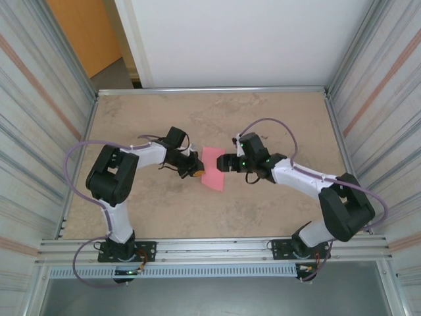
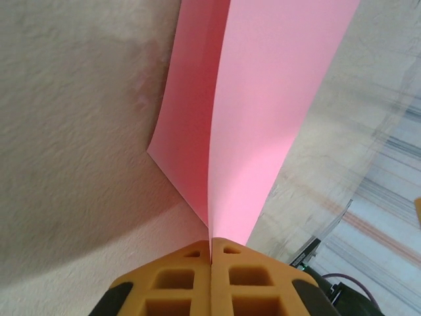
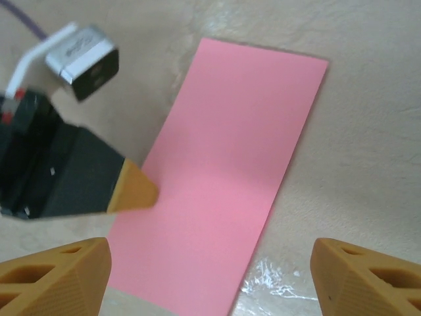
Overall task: Fold a paper plane with a square sheet of paper (pick it up from the middle)
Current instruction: Third fold the triangle at the center of the table.
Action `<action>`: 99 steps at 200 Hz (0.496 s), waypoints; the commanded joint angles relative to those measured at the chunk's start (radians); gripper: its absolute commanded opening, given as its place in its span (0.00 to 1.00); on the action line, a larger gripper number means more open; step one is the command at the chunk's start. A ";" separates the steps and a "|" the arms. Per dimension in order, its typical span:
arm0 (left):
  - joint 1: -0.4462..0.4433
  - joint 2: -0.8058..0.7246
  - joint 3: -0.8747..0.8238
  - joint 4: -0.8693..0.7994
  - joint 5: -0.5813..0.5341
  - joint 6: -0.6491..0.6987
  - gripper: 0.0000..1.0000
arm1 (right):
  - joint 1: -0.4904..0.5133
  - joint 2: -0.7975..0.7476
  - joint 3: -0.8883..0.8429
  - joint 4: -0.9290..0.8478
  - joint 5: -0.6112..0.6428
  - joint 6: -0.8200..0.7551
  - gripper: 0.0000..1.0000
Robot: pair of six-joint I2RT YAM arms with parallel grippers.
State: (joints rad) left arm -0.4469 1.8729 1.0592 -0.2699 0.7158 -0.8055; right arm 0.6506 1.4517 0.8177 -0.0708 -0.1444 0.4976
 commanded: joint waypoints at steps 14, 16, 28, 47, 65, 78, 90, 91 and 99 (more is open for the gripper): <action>-0.011 -0.052 -0.019 0.016 -0.031 -0.085 0.02 | 0.124 -0.045 -0.072 0.078 0.191 -0.225 0.80; -0.013 -0.053 -0.019 0.016 -0.032 -0.087 0.03 | 0.128 -0.045 -0.075 0.080 0.192 -0.228 0.80; -0.014 -0.054 -0.019 0.016 -0.033 -0.100 0.02 | 0.170 -0.045 -0.089 0.108 0.193 -0.281 0.80; -0.016 -0.051 -0.014 0.012 -0.029 -0.112 0.03 | 0.226 -0.017 -0.096 0.138 0.196 -0.348 0.79; -0.017 -0.046 -0.008 0.005 -0.027 -0.118 0.03 | 0.260 0.028 -0.079 0.144 0.177 -0.400 0.77; -0.018 -0.048 -0.008 0.003 -0.031 -0.120 0.03 | 0.285 0.064 -0.071 0.158 0.177 -0.434 0.76; -0.019 -0.048 -0.009 0.001 -0.032 -0.121 0.03 | 0.302 0.099 -0.058 0.165 0.192 -0.456 0.75; -0.019 -0.047 -0.009 0.001 -0.032 -0.122 0.03 | 0.304 0.101 -0.057 0.166 0.193 -0.457 0.75; -0.018 -0.046 -0.010 0.001 -0.032 -0.123 0.03 | 0.306 0.123 -0.049 0.171 0.207 -0.463 0.74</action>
State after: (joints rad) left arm -0.4599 1.8584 1.0504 -0.2565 0.6930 -0.9108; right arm 0.9375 1.5154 0.7311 0.0662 0.0124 0.1238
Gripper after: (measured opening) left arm 0.066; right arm 0.750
